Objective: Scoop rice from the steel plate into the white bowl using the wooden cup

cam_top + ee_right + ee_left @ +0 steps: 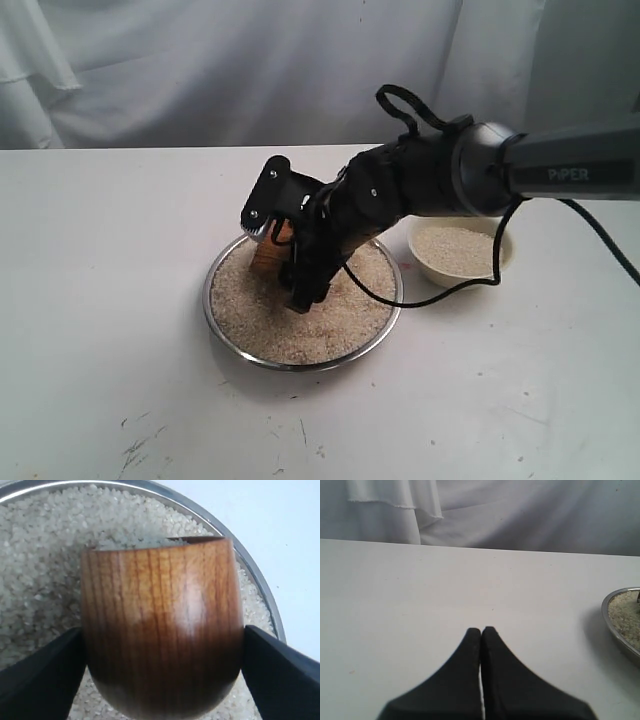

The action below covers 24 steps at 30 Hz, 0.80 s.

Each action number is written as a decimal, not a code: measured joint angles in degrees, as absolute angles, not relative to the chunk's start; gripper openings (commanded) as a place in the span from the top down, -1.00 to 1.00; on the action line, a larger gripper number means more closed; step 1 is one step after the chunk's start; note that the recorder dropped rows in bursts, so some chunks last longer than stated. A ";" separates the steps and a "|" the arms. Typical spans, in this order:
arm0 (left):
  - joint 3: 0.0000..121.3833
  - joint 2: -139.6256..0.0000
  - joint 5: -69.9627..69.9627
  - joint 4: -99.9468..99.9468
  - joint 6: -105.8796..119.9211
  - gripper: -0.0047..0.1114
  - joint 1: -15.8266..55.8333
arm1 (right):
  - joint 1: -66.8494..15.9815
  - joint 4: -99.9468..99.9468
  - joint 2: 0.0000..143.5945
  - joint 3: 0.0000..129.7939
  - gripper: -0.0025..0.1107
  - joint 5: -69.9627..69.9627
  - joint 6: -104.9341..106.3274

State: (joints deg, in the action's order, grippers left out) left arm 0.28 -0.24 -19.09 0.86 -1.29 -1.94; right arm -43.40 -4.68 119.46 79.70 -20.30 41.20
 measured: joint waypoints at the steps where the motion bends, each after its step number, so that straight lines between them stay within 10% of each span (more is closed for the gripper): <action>1: 0.28 -0.24 -19.09 0.86 -1.29 0.92 -1.94 | -43.31 -6.69 119.46 79.70 0.96 -20.30 42.46; 24: 0.28 -0.24 -19.09 0.86 -1.32 0.92 -1.94 | -36.00 -54.41 117.12 70.87 0.96 -20.57 89.13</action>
State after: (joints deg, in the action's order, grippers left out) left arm 0.28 -0.24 -19.09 0.86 -1.32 -1.94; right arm -36.00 -54.41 117.12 70.87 -20.57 89.13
